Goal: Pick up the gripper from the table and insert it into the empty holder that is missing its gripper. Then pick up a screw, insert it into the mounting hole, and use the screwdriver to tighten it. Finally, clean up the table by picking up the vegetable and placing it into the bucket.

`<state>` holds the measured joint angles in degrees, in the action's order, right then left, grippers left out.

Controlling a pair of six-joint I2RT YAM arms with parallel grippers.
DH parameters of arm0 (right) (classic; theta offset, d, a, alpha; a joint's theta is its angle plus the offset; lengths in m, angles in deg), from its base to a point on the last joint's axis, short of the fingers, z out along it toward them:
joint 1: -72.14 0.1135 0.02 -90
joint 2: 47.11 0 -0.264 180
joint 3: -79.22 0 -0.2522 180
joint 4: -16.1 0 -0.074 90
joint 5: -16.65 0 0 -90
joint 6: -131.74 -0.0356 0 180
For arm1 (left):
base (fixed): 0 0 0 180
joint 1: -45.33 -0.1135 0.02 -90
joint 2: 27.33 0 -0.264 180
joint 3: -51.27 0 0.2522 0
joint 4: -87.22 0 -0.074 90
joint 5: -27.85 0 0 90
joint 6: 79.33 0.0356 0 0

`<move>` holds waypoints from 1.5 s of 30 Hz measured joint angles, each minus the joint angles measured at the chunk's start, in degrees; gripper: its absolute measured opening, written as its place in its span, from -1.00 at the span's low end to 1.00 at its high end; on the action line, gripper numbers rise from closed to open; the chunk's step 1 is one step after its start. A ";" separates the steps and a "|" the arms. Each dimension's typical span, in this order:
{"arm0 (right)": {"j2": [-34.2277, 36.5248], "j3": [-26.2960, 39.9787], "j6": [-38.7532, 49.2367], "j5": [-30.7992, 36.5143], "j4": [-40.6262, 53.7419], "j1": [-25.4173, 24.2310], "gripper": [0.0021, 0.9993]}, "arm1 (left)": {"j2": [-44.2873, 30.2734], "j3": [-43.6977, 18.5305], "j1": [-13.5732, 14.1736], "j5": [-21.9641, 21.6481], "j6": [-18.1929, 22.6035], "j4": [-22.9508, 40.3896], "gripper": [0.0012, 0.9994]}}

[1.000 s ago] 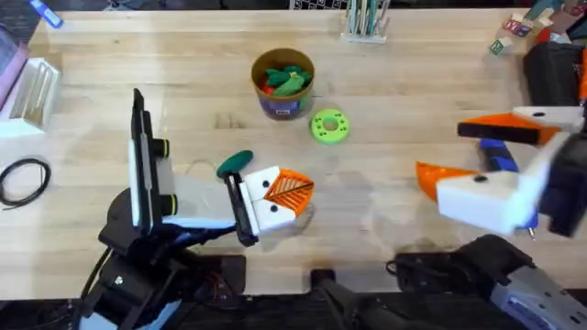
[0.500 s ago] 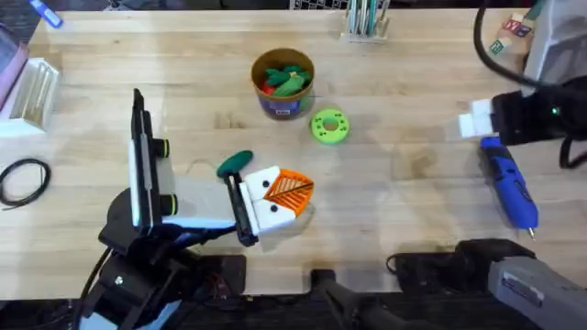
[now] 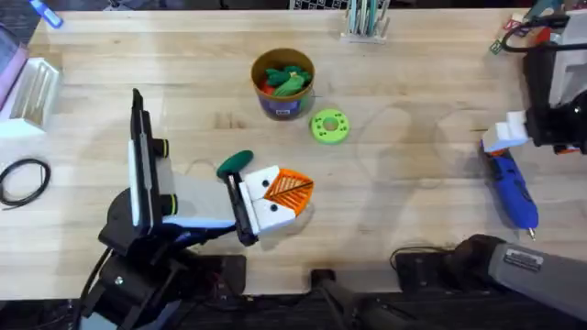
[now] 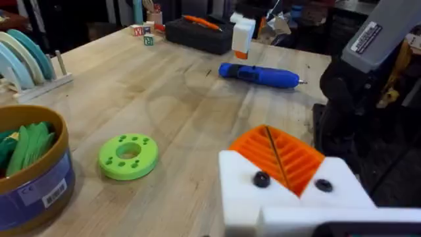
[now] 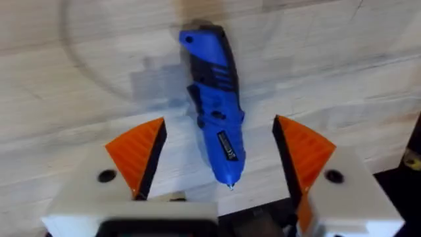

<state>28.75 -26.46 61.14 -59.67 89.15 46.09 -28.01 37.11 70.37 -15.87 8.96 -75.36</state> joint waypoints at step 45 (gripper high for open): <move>17.90 -0.34 13.93 -9.37 -8.68 -9.39 -0.96 | 0.01 -0.01 0.02 -0.66 0.00 -0.02 -0.99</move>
<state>46.65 -26.81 75.07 -69.04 80.47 36.70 -28.01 37.10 70.39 -16.52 8.96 -75.38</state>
